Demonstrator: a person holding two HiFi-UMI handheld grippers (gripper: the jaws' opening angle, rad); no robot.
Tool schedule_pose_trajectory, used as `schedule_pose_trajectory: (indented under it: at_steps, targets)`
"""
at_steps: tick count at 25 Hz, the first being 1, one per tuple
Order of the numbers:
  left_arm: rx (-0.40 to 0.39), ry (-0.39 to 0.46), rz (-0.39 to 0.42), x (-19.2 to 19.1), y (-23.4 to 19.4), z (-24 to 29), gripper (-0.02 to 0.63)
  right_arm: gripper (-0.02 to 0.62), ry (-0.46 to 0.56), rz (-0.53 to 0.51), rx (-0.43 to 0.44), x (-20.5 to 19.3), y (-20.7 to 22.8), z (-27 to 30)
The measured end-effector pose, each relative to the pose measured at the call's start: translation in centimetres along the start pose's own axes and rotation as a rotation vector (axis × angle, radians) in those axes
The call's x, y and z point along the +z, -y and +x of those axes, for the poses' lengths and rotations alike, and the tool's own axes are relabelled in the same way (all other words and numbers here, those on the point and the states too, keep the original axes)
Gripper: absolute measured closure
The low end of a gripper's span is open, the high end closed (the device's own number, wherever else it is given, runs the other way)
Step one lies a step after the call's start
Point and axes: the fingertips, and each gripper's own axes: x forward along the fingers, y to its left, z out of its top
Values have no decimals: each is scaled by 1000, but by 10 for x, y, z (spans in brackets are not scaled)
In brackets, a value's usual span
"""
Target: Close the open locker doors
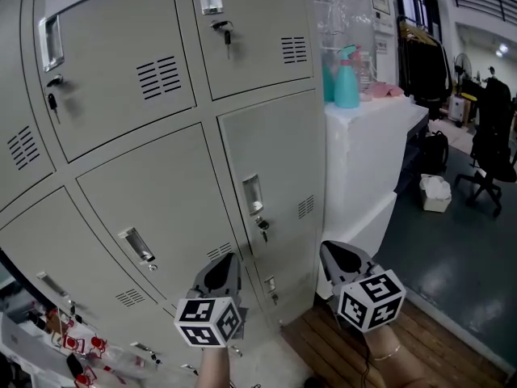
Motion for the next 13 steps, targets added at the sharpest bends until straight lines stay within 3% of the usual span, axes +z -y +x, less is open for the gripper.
schedule_pose_trajectory:
  at_steps: [13]
  targets:
    - [2, -4, -8, -13, 1, 16, 584, 601, -10, -26, 20, -9, 5, 14]
